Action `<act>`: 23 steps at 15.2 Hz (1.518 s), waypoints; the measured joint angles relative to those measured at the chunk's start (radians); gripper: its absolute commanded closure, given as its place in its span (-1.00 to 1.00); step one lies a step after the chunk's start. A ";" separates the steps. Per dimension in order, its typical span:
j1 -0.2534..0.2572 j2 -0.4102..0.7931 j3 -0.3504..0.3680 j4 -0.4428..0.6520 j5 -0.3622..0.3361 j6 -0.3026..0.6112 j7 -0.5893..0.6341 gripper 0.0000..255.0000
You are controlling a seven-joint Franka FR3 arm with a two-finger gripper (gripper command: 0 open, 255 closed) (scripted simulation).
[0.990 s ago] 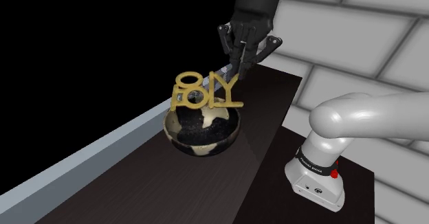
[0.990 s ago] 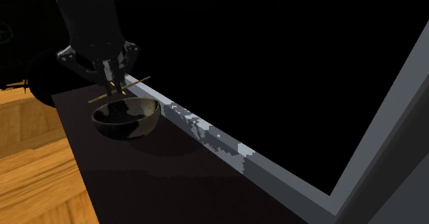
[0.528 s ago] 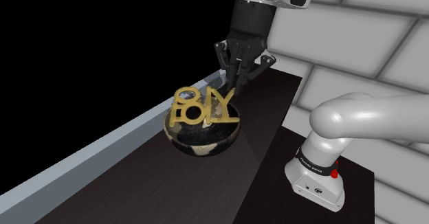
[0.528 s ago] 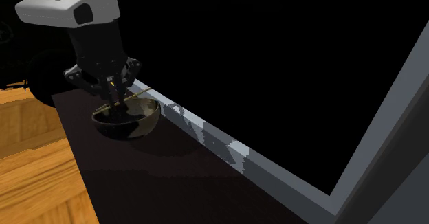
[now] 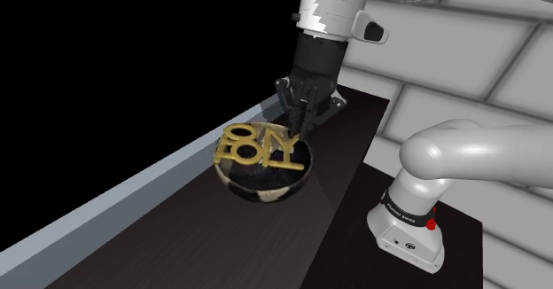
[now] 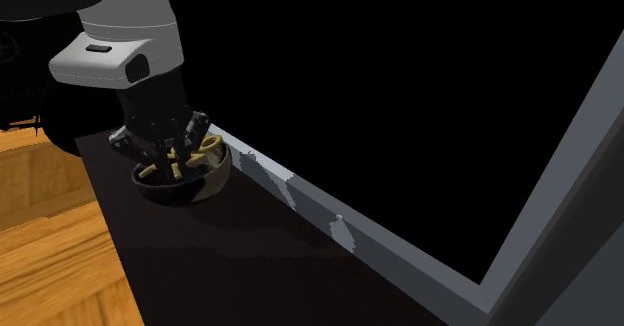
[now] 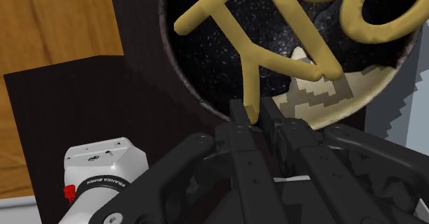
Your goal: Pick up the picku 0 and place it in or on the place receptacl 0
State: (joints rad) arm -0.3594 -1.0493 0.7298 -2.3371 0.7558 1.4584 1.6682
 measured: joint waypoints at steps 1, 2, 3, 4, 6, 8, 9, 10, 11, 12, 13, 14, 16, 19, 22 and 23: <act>0.000 -0.001 0.004 -0.004 0.003 0.004 0.000 1.00; 0.001 -0.002 0.005 -0.006 0.004 0.006 0.000 1.00; 0.001 -0.002 0.005 -0.006 0.005 0.006 0.000 1.00; 0.001 -0.003 0.005 -0.007 0.005 0.007 0.000 1.00; 0.002 -0.003 0.006 -0.007 0.005 0.007 0.000 1.00; 0.002 -0.003 0.006 -0.008 0.005 0.007 0.000 -1.00; 0.002 -0.003 0.006 -0.008 0.005 0.007 0.000 -1.00; 0.002 -0.003 0.006 -0.008 0.005 0.007 0.000 -1.00; 0.002 -0.003 0.006 -0.008 0.005 0.007 0.000 -1.00; 0.002 -0.003 0.006 -0.008 0.005 0.007 0.000 -1.00; 0.002 -0.003 0.006 -0.008 0.005 0.007 0.000 -1.00; -0.001 0.002 -0.005 0.007 -0.004 -0.005 0.001 -1.00; -0.004 0.014 -0.033 0.053 -0.026 -0.044 0.011 -1.00; -0.018 0.039 -0.054 0.106 -0.049 -0.074 0.015 -1.00; -0.019 0.042 -0.058 0.114 -0.053 -0.080 0.016 -1.00; -0.019 0.042 -0.058 0.114 -0.053 -0.081 0.016 -1.00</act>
State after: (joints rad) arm -0.3787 -1.0068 0.6718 -2.2229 0.7029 1.3778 1.6843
